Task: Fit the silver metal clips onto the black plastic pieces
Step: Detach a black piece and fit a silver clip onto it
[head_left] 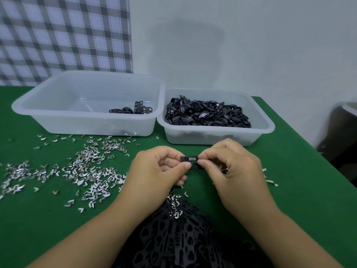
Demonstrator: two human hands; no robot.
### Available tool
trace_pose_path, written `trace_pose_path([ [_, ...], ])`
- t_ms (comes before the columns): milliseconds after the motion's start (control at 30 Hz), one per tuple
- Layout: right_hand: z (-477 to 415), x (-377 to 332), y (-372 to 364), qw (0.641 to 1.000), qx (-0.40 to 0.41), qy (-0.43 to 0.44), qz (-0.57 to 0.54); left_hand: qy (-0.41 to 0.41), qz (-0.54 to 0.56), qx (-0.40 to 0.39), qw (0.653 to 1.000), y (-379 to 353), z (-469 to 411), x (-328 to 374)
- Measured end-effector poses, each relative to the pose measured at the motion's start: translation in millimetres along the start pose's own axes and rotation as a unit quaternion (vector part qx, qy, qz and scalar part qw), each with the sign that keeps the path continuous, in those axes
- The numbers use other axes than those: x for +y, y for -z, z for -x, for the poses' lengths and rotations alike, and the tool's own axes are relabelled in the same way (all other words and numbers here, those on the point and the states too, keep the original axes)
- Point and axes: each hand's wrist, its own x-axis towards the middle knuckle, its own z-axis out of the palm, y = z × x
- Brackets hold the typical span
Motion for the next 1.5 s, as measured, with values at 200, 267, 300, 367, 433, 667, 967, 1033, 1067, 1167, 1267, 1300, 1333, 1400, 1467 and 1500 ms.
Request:
trace_pose_path([
  [200, 0.3, -0.1, -1.0, 1.000, 0.005, -0.004, -0.018, 0.003, 0.012, -0.012, 1.000, -0.1, 0.5, 0.1],
  [267, 0.5, -0.1, -1.1, 1.000, 0.008, 0.000, -0.015, 0.005, 0.016, -0.014, 1.000, -0.2, 0.0, 0.1],
  [300, 0.6, -0.2, -1.2, 1.000, 0.009, 0.005, -0.011, 0.005, 0.016, -0.014, 1.000, -0.3, -0.3, 0.1],
  [367, 0.6, -0.1, -0.9, 1.000, 0.011, 0.012, -0.005, 0.004, 0.014, -0.013, 1.000, -0.3, -0.7, 0.0],
  [433, 0.4, 0.0, -0.9, 1.000, 0.009, 0.013, -0.002, 0.003, 0.013, -0.014, 1.000, 0.1, -0.1, -0.1],
  [667, 0.0, 1.8, -1.9, 1.000, 0.003, -0.005, -0.023, 0.000, 0.019, -0.019, 1.000, 0.1, 0.0, 0.6],
  [967, -0.3, 0.0, -2.8, 0.998, 0.009, 0.002, -0.069, 0.014, 0.028, -0.047, 0.998, 1.7, 0.6, 0.9],
  [1033, -0.5, -1.5, -2.9, 0.997, -0.003, 0.001, -0.071, 0.013, 0.025, -0.044, 0.999, 1.8, 1.0, 0.5],
  [1067, -0.8, -2.2, -2.9, 0.998, -0.013, -0.004, -0.069, 0.012, 0.024, -0.041, 0.999, 1.5, 0.9, 0.6],
  [1167, -1.7, -3.4, -2.6, 0.996, -0.042, -0.037, -0.075, 0.001, 0.017, -0.024, 1.000, 0.4, 0.7, 0.4],
  [1267, -2.3, -3.5, -2.8, 0.988, -0.060, -0.090, -0.108, -0.006, 0.012, -0.013, 1.000, 0.1, 0.9, 0.0],
  [1300, -2.5, -3.5, -2.8, 0.987, -0.065, -0.101, -0.106, -0.008, 0.010, -0.014, 1.000, 0.1, 1.1, 0.0],
  [1333, -2.7, -3.5, -2.5, 0.987, -0.070, -0.107, -0.101, -0.011, 0.006, -0.017, 1.000, 0.1, 1.2, 0.0],
  [1400, -3.4, -3.9, -2.3, 0.987, -0.075, -0.110, -0.093, -0.024, -0.009, -0.015, 1.000, -0.3, 1.5, 0.4],
  [1467, -4.2, -4.6, -2.1, 0.988, -0.074, -0.103, -0.090, -0.046, -0.035, -0.008, 0.998, -1.1, 2.3, 0.7],
  [1500, -4.5, -5.3, -2.3, 0.989, -0.073, -0.096, -0.087, -0.056, -0.044, -0.004, 0.997, -1.5, 2.8, 1.0],
])
